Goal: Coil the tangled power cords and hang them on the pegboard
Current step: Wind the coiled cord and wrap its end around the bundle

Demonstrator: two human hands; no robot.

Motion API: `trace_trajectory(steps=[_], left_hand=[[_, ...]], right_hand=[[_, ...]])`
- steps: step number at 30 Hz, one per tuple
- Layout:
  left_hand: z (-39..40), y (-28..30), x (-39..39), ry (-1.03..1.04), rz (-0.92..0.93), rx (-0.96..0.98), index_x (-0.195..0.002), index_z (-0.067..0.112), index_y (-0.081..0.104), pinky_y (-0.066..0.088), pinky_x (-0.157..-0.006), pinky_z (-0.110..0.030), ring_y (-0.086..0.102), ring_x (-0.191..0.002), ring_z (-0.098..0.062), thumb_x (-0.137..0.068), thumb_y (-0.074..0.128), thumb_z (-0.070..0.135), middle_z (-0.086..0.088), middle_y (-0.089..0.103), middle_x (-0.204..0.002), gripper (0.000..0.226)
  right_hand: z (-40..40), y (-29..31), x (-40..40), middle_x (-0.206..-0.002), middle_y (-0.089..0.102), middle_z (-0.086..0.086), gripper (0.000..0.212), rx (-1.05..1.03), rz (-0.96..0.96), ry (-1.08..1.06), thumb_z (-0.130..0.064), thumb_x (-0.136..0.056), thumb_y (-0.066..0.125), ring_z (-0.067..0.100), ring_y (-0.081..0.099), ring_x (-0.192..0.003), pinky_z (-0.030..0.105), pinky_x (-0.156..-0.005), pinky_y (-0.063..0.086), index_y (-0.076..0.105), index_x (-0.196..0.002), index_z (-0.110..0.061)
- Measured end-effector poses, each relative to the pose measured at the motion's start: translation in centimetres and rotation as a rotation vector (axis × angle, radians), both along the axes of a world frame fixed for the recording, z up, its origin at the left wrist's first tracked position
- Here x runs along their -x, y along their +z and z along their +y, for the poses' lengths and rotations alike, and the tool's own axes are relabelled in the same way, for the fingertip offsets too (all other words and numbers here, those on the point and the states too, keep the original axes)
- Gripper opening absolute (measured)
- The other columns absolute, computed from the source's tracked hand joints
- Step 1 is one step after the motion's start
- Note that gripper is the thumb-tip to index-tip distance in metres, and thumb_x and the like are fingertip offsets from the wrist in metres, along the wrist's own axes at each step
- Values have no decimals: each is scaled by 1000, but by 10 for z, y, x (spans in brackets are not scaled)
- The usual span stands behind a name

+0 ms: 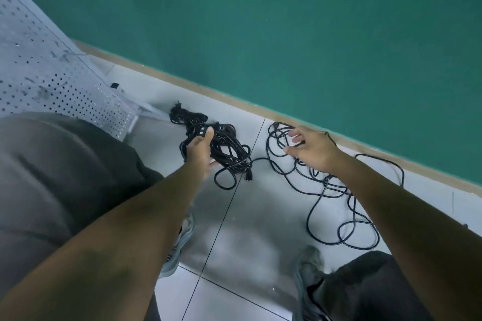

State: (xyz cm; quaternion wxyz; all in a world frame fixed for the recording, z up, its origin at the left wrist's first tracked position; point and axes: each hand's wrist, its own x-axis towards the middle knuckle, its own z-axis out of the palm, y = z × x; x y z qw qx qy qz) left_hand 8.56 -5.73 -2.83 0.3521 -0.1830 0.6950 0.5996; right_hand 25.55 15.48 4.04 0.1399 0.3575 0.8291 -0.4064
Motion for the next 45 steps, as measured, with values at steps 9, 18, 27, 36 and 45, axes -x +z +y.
trace_trajectory(steps=[9, 18, 27, 36, 45], left_hand=[[-16, -77, 54, -96, 90, 230, -82, 20, 55, 57, -96, -52, 65, -94, -31, -102, 60, 42, -6, 59, -91, 30], [7, -143, 79, -327, 196, 350, -77, 17, 53, 43, -75, -35, 47, -71, -18, -101, 62, 35, 1, 48, -72, 31], [2, -162, 77, -344, 358, 555, -110, 16, 65, 47, -94, -37, 60, -99, -20, -94, 70, 34, 9, 61, -89, 25], [-13, -171, 20, -227, 204, 583, -113, 12, 49, 52, -87, -37, 63, -100, -25, -83, 83, 42, 1, 61, -101, 54], [16, -192, -37, -770, 338, 465, -99, 19, 70, 44, -76, -27, 67, -96, -19, -86, 77, 41, 4, 71, -97, 26]], right_hand=[[18, -76, 41, -143, 56, 4, 53, -40, -122, 153, -35, -94, 71, 26, 61, -119, 36, -106, 45, 51, -141, -25], [18, -132, 69, -151, 46, 2, 54, -7, -182, 217, -33, -95, 68, 25, 52, -132, 38, -109, 43, 47, -144, -26], [22, -147, 76, -150, 46, 2, 54, -9, -208, 253, -33, -96, 67, 25, 54, -127, 37, -106, 44, 46, -145, -25], [25, -153, 66, -150, 46, 5, 56, -5, -272, 266, -34, -96, 67, 27, 53, -127, 37, -105, 43, 44, -147, -24], [32, -171, 59, -149, 47, 7, 60, 4, -301, 284, -36, -94, 69, 28, 51, -131, 44, -108, 44, 43, -147, -24]])
